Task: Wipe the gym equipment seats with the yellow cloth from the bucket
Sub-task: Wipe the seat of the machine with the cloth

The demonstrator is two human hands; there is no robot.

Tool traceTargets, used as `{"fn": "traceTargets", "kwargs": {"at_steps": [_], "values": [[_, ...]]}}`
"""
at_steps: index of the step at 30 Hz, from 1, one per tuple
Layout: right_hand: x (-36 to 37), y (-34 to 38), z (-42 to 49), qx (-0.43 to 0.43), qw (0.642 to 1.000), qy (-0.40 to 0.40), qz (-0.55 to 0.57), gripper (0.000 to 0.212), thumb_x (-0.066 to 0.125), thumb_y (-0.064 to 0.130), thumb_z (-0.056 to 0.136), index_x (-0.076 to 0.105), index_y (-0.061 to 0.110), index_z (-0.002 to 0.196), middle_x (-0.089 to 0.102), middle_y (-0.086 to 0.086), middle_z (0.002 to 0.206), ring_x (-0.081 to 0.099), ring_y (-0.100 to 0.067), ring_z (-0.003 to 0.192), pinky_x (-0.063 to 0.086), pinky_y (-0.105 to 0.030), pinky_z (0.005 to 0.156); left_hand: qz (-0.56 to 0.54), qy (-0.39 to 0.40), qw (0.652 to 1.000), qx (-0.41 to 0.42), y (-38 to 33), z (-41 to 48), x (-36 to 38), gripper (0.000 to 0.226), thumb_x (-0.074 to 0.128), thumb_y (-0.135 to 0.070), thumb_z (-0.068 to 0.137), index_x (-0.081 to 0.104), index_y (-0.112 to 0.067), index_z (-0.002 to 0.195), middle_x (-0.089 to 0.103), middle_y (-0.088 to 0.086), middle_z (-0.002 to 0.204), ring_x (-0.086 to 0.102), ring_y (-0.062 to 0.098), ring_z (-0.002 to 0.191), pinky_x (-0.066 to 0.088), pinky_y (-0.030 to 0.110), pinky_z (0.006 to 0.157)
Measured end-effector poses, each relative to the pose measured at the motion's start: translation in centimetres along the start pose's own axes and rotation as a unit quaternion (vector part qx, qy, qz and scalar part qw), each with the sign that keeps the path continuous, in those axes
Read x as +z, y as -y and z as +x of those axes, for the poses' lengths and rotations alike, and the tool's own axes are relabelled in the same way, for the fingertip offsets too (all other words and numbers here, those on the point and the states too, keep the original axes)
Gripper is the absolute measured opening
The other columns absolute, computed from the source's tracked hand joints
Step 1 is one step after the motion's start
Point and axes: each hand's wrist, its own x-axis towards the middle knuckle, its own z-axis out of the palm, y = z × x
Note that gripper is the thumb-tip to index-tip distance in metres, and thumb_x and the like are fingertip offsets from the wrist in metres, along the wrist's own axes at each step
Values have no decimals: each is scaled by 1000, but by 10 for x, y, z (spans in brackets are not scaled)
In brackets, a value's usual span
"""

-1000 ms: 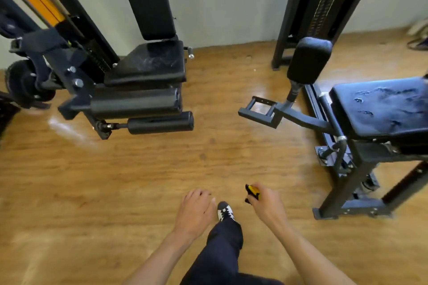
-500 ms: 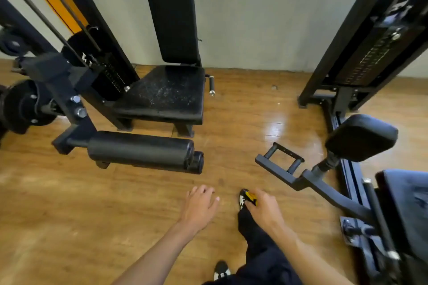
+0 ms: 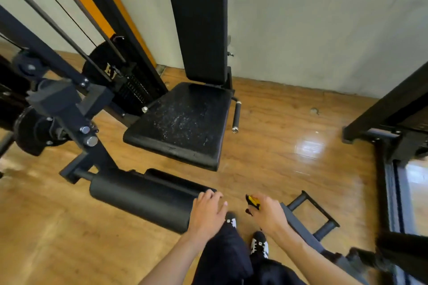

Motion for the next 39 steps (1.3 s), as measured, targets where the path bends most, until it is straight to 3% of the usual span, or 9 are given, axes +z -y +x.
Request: {"fn": "traceTargets", "kwargs": {"at_steps": [6,12,14,17,23,26,32,36,39], "values": [[-9,34,80,-3,999,40,11,13,62,30,94,62,28,107,68,6,91,68,-24,92,44,-31,66,-35,-39,999,2,21,86,-34,29,47,-40,105,60,-26,127,53,-10,124,50,8,117,42,28,105],[-8,82,153,16,995,50,88,9,63,22,97,62,25,105,60,10,91,53,-1,73,39,-16,61,9,-18,1000,12,64,186,-50,30,51,-40,104,60,-27,129,50,-10,125,49,10,118,43,30,103],[-7,94,178,33,991,36,127,6,60,23,99,57,25,95,62,8,83,55,-8,72,41,-23,62,39,9,999,20,70,216,-57,36,46,-41,105,57,-25,137,48,-8,134,46,13,123,41,33,106],[0,108,211,62,983,19,172,23,51,31,104,49,21,84,54,10,70,51,-13,64,36,-32,63,92,68,993,36,75,255,-63,49,35,-44,108,42,-27,153,38,-3,156,36,20,139,35,39,114],[34,112,260,101,963,-26,248,24,41,30,107,56,11,104,63,-9,96,59,-27,89,43,-36,73,181,148,970,61,90,306,-53,57,29,-49,109,20,-32,162,18,2,170,21,25,152,25,45,121],[47,110,273,113,955,-77,263,23,44,25,106,56,12,121,54,-1,105,54,-20,95,42,-31,81,201,148,965,79,105,329,-42,59,30,-50,108,17,-33,163,14,1,171,17,25,154,25,45,122],[67,97,301,106,945,-157,268,38,55,25,102,52,19,140,53,9,115,49,-4,101,37,-18,89,257,80,938,221,141,390,-25,63,32,-54,103,41,-20,156,39,10,161,34,31,149,21,49,126],[84,99,315,95,938,-187,274,38,57,25,101,54,24,139,57,11,124,53,-2,113,39,-13,96,240,78,940,231,159,407,-12,68,39,-56,98,40,-20,156,35,10,163,29,31,152,13,50,127],[103,111,318,91,942,-192,261,42,54,29,102,52,24,144,53,8,142,44,1,130,28,-7,108,210,67,945,242,170,406,-1,72,49,-54,95,37,-21,158,28,9,166,25,31,154,14,53,127]]}}
